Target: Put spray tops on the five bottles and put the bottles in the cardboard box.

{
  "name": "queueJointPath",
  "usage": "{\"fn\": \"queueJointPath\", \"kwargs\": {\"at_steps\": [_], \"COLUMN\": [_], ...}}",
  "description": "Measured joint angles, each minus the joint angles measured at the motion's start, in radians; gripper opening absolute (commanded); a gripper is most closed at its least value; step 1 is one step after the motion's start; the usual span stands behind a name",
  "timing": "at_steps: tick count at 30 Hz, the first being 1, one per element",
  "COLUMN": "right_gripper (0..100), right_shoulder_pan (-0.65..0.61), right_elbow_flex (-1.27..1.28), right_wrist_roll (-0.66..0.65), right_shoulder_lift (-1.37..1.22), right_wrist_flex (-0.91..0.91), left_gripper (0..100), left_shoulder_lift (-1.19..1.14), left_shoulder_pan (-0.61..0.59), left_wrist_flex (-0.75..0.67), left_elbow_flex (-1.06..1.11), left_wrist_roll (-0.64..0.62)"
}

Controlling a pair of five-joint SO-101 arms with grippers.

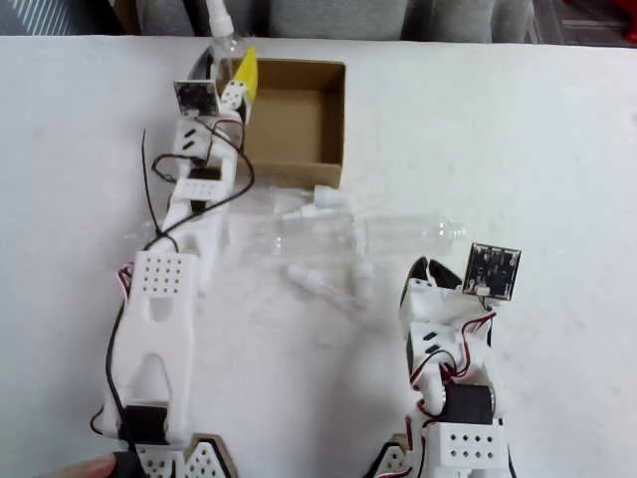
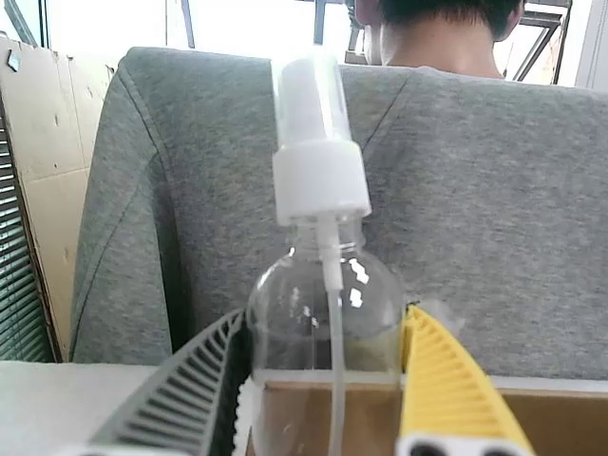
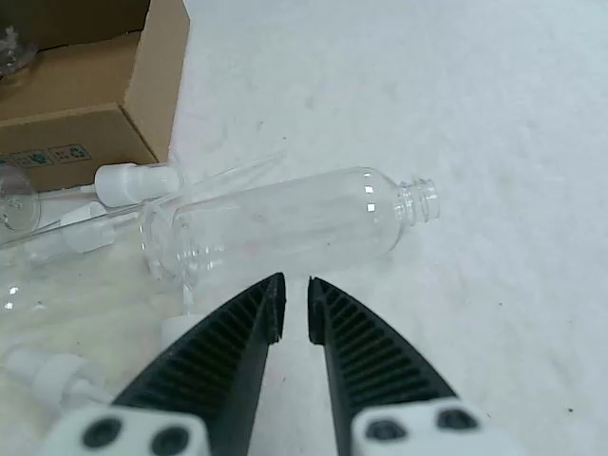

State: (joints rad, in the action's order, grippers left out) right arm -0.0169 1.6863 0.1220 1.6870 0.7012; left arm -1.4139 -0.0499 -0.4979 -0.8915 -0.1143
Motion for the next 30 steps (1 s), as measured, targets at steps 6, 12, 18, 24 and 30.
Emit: {"fn": "queueJointPath", "kwargs": {"at_steps": [6, 12, 18, 24, 30], "right_gripper": [2.1, 1.8, 1.8, 1.8, 1.8], "right_shoulder_pan": [0.0, 0.0, 0.0, 0.0, 0.0], "right_elbow_flex": [0.0, 0.0, 0.0, 0.0, 0.0], "right_wrist_roll": [0.0, -0.046, -0.06, -0.064, -0.066], "right_shoulder_lift": [0.0, 0.0, 0.0, 0.0, 0.0], "right_wrist_flex": [0.0, 0.0, 0.0, 0.0, 0.0], "left_gripper": [24, 23, 23, 23, 22], "left_shoulder_lift": [0.0, 0.0, 0.0, 0.008, 0.041], "left_shoulder_pan": [0.0, 0.0, 0.0, 0.0, -0.002], "left_wrist_flex": [0.038, 0.091, 0.091, 0.161, 0.27], "left_elbow_flex": [-0.002, -0.011, -0.011, -0.012, -0.025], "left_wrist_roll": [0.003, 0.003, 0.008, 0.012, 0.012]}}
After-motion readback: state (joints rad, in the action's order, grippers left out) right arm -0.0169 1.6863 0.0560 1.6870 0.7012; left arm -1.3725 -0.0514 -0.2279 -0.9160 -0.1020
